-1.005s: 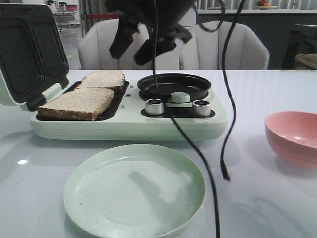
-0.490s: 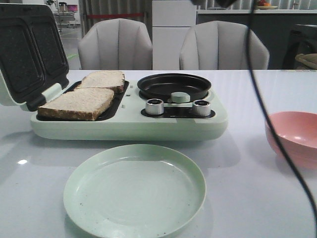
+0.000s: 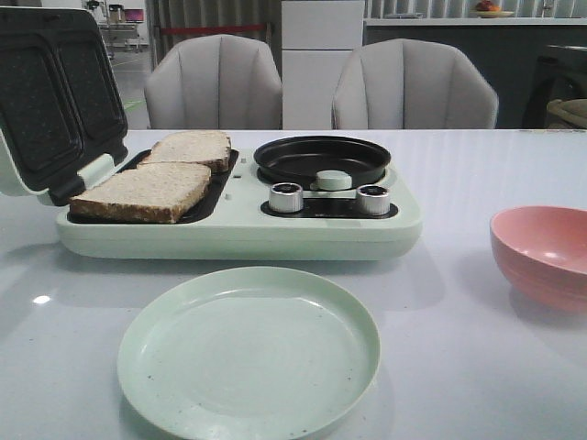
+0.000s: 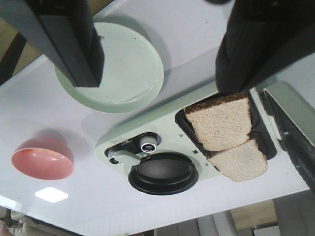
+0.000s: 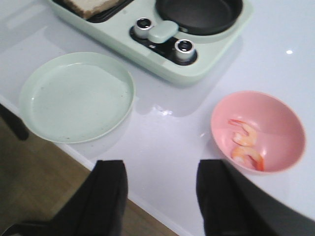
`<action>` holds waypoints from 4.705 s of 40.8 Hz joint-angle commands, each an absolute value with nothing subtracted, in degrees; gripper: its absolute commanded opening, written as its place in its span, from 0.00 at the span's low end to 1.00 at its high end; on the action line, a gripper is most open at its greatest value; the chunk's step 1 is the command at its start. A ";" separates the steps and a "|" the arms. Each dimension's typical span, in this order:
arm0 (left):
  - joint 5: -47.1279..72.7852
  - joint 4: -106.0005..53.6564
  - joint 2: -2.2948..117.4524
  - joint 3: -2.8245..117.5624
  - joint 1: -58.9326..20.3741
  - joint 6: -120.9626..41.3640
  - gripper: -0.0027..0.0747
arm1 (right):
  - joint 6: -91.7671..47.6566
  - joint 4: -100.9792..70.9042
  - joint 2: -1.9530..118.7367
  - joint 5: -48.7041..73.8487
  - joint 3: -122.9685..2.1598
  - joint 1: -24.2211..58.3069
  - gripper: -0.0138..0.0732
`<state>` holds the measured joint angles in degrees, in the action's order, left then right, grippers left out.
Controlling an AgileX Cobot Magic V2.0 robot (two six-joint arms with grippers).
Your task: Make breakfast with bread and shrimp
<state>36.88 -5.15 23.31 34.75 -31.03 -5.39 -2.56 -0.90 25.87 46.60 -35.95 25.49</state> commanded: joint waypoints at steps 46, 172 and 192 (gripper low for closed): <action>56.23 26.45 64.61 55.42 -15.79 13.47 0.72 | 2.72 5.52 18.07 43.63 -33.41 25.26 0.67; 31.84 -22.35 34.88 40.56 -33.64 -16.91 0.17 | 3.53 5.15 18.07 40.44 -33.41 25.26 0.67; 31.39 -22.47 34.29 40.56 -33.64 -16.91 0.17 | 22.03 21.73 42.67 46.76 -34.00 25.26 0.67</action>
